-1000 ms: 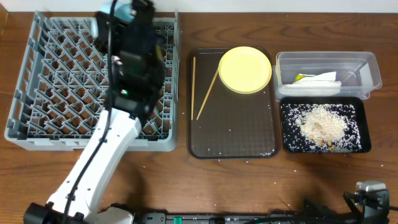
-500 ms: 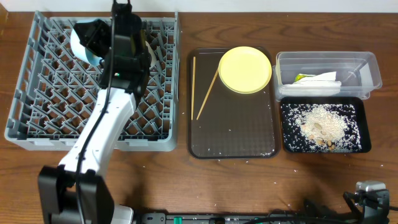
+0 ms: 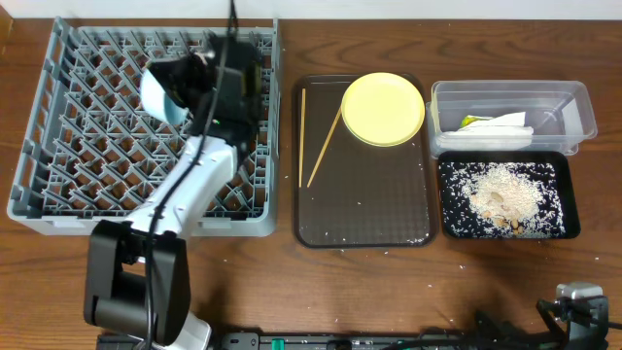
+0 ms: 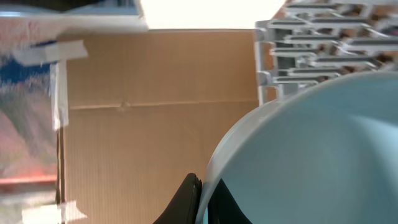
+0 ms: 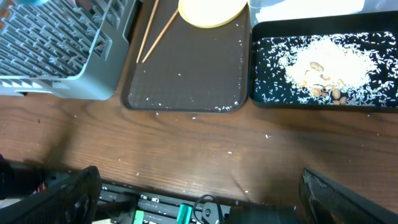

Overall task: Sort waste into correct bins and load items into the dishwasher
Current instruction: 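Carry the light-blue bowl left and lower it into the rack, then release the light-blue bowl and raise the left gripper, then move the left gripper right to the yellow plate on the tray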

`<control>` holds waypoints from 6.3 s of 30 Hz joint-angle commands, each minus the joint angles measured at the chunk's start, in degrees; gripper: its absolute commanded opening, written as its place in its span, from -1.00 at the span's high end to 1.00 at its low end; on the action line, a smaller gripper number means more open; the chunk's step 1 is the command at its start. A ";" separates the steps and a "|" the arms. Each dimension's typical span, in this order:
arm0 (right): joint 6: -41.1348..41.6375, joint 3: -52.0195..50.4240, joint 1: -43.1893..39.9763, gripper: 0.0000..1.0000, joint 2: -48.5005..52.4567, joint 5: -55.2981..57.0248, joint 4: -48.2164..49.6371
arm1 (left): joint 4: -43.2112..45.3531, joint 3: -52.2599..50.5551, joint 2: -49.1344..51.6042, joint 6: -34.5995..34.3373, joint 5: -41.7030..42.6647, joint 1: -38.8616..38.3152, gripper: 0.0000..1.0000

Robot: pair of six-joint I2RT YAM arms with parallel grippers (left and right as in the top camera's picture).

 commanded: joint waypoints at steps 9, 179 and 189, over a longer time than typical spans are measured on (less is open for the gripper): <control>0.52 0.02 -0.74 -0.98 0.02 0.35 0.09 | 15.65 -8.61 0.00 15.52 -3.67 1.36 0.85; 0.52 0.02 -0.72 -0.98 0.02 0.35 0.09 | -21.20 15.04 -0.26 -62.38 89.31 -13.46 -0.96; 0.52 0.02 -0.74 -0.99 0.02 0.35 0.09 | -19.76 16.94 9.11 -63.08 89.61 -13.40 -0.96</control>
